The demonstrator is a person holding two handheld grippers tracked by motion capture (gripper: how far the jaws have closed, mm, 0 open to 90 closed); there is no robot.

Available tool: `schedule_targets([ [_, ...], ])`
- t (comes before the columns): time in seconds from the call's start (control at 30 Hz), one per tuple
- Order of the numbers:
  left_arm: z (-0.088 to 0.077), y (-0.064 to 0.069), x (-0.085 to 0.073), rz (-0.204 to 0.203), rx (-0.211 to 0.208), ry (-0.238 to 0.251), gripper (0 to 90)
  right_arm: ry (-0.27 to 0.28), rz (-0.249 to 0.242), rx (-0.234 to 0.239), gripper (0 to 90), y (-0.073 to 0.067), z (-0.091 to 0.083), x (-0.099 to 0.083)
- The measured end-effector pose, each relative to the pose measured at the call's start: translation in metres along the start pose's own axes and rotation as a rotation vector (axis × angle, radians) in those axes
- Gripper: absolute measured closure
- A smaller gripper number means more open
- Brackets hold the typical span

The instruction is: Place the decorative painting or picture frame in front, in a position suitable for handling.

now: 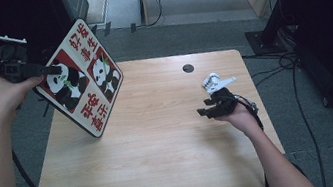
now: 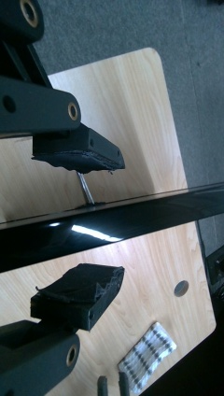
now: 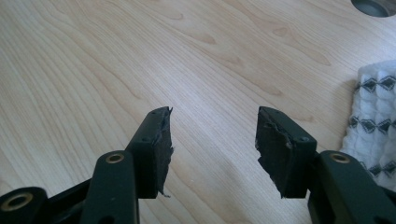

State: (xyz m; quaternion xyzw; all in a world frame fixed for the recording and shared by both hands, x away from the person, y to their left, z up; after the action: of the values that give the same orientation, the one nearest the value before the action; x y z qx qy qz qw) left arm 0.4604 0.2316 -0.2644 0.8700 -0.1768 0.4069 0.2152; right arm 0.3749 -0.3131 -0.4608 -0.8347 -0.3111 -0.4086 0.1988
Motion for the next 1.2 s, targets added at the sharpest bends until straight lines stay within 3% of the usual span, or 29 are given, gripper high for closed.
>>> schedule_targets([
  [0.43, 0.02, -0.009, 0.027, -0.045, -0.001, -0.064, 52.7, -0.001, -0.004, 0.008, 46.4, 0.0, 0.001, 0.0],
  [0.73, 0.036, -0.011, 0.035, -0.068, -0.015, -0.098, 62.3, 0.004, -0.007, 0.012, 47.9, 0.001, 0.0, 0.002],
  [0.97, 0.04, -0.01, 0.041, -0.045, -0.006, -0.137, 68.1, 0.005, 0.016, 0.034, 50.9, 0.002, -0.001, 0.003],
  [1.13, 0.045, -0.001, 0.047, 0.017, 0.026, -0.184, 75.4, -0.004, 0.017, 0.033, 49.6, 0.002, 0.0, 0.002],
  [1.2, 0.045, 0.0, 0.049, -0.009, 0.018, -0.2, 77.5, -0.004, 0.017, 0.03, 48.9, 0.002, 0.0, 0.002],
])
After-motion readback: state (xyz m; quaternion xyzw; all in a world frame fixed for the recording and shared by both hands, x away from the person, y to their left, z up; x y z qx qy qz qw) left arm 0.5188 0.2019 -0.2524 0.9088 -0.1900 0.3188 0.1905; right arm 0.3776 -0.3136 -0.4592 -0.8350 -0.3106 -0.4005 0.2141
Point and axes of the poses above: each handheld gripper's, and its own axes: z roughly forward along the jaws, x roughly out of its top, y roughly to its right, the point moved 1 cm from there along z, roughly forward along the jaws, and after that the axes turned 12 degrees about y, right-handed, at the moved point
